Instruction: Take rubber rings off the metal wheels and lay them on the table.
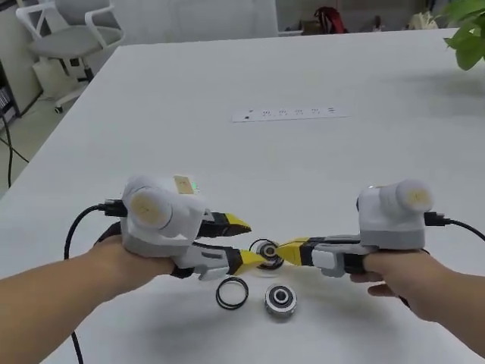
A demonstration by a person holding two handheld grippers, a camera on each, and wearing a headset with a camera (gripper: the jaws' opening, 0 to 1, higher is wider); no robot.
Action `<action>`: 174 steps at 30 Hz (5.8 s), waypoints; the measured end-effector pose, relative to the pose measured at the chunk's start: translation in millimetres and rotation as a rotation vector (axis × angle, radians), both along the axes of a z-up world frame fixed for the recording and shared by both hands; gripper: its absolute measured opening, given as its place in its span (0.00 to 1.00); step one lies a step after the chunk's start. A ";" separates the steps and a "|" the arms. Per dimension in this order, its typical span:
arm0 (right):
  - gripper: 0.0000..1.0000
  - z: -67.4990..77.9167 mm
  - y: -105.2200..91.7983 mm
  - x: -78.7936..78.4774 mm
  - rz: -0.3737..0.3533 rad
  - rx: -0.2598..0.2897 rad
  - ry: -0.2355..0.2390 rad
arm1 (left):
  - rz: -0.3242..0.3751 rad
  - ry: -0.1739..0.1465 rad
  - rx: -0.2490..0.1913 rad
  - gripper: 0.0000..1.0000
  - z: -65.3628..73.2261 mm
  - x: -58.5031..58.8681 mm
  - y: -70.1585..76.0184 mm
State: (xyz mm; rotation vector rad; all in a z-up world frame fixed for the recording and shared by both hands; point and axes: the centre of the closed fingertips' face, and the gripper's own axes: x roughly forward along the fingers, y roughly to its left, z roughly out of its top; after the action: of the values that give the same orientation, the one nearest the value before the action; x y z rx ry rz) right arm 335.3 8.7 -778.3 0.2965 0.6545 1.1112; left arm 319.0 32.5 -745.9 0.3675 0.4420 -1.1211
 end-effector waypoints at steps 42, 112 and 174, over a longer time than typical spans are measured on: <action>0.06 -14.1 45.0 -30.4 0.148 -0.095 0.003 | 0.100 0.010 -0.042 0.54 4.7 -22.0 66.3; 0.19 -26.6 -7.6 -1.2 0.167 -0.284 -0.234 | 0.020 0.112 -0.012 0.42 -31.4 11.8 -7.2; 0.00 -22.1 -19.8 11.0 0.034 -0.205 -0.150 | 0.042 0.062 0.090 0.13 -47.1 20.2 -28.5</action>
State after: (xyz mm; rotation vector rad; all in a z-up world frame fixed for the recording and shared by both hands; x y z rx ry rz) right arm 346.3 -11.2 -800.4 0.0257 0.6358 1.0778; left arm 339.2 4.0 -793.0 0.4011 0.5536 -1.0765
